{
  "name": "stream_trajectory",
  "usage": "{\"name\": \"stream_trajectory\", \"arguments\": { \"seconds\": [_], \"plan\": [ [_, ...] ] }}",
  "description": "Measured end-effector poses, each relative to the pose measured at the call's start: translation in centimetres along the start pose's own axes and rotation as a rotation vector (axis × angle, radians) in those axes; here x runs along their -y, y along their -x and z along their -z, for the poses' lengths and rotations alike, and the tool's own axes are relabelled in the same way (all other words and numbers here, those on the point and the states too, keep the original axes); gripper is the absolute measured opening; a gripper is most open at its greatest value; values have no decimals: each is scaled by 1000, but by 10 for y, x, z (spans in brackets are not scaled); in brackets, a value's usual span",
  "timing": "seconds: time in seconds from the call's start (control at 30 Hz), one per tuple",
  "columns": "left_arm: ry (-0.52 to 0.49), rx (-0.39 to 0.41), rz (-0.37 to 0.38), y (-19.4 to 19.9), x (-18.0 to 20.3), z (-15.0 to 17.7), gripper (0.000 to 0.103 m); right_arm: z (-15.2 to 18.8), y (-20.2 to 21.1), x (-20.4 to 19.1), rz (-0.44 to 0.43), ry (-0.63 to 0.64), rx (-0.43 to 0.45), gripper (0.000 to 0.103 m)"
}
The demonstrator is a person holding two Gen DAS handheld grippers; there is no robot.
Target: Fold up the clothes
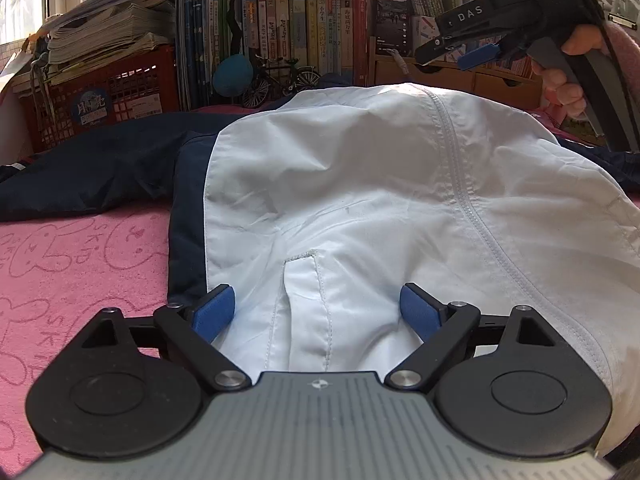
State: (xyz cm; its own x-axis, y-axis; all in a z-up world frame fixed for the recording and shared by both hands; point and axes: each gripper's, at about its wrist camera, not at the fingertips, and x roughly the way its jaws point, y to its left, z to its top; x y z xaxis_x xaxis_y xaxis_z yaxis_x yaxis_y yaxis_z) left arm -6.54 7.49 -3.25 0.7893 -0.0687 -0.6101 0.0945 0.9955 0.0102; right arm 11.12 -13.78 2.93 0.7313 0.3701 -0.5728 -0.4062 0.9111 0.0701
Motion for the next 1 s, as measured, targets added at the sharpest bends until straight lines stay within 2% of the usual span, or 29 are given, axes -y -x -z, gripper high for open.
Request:
{"name": "stream_trajectory", "arguments": {
  "seconds": [0.17,0.37,0.43,0.53,0.63,0.7,0.77,0.83,0.87,0.97,1.0],
  "plan": [
    [-1,31,18,0,-1,4,93,-31,-66,48,102,-105,-40,68],
    [-13,51,51,-2,-1,6,99,-39,-112,93,57,-176,-148,68],
    [-16,51,61,-2,-1,6,99,-35,-125,96,30,-165,-181,72],
    [-17,52,76,-3,-1,5,100,-29,-142,90,11,-95,-216,86],
    [-14,54,95,-2,-1,5,101,-25,-162,88,34,-63,-245,86],
    [-9,55,108,-2,-3,4,102,-21,-170,87,40,-74,-249,66],
    [-3,59,116,-2,-3,4,102,-22,-167,78,96,-15,-203,17],
    [1,61,123,-2,-3,4,102,-25,-159,71,140,12,-140,9],
    [3,63,126,-2,-3,4,102,-30,-148,69,143,18,-62,6],
    [1,62,129,-2,-3,4,102,-50,-106,67,111,36,263,6],
    [0,62,130,-2,-3,4,102,-56,-102,69,98,34,305,7]
  ]
}}
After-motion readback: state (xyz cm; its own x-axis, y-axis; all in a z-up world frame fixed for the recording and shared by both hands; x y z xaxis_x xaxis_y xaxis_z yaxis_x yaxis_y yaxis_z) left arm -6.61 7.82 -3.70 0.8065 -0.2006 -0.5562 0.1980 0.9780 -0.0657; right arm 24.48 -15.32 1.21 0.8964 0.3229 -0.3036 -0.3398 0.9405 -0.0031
